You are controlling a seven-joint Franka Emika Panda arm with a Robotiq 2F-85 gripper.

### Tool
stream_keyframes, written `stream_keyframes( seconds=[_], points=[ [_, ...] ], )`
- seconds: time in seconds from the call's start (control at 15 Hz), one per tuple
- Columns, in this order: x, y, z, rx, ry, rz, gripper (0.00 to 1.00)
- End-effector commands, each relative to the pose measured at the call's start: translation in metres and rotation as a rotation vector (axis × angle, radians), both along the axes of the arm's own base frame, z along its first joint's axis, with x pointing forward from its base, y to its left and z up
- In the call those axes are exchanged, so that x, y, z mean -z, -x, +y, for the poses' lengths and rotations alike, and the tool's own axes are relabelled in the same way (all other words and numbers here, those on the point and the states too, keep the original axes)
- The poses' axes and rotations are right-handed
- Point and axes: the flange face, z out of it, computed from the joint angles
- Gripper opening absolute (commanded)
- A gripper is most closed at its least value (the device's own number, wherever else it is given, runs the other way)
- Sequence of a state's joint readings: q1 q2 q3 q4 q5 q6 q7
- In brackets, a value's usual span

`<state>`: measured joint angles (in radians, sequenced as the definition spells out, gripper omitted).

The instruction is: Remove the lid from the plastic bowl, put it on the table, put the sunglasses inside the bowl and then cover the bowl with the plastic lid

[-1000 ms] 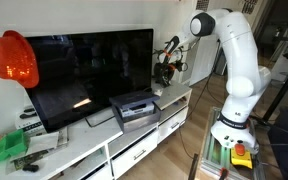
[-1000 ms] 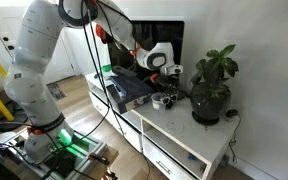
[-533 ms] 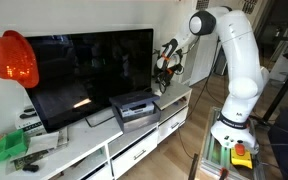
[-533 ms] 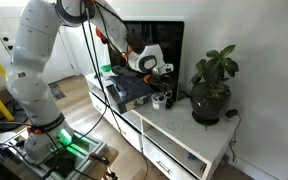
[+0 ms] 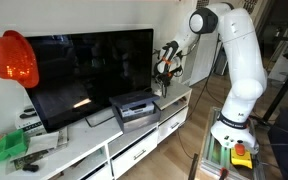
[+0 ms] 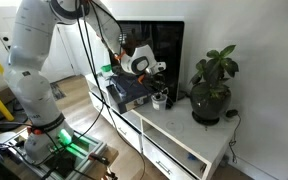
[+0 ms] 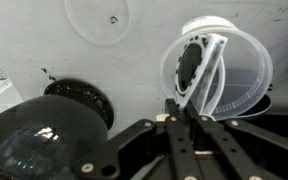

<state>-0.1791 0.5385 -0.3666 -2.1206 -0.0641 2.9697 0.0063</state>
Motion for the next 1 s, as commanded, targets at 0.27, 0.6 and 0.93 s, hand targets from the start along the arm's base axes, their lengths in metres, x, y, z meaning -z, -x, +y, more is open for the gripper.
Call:
stream_keyframes(
  seconds=[0.27,0.6,0.93],
  points=[
    [0.017,0.007,0.014,0.003,0.105,-0.073,0.02],
    [0.034,0.006,0.02,0.004,0.113,-0.083,0.02],
    [0.041,0.003,0.024,0.012,0.12,-0.083,0.02]
  ],
)
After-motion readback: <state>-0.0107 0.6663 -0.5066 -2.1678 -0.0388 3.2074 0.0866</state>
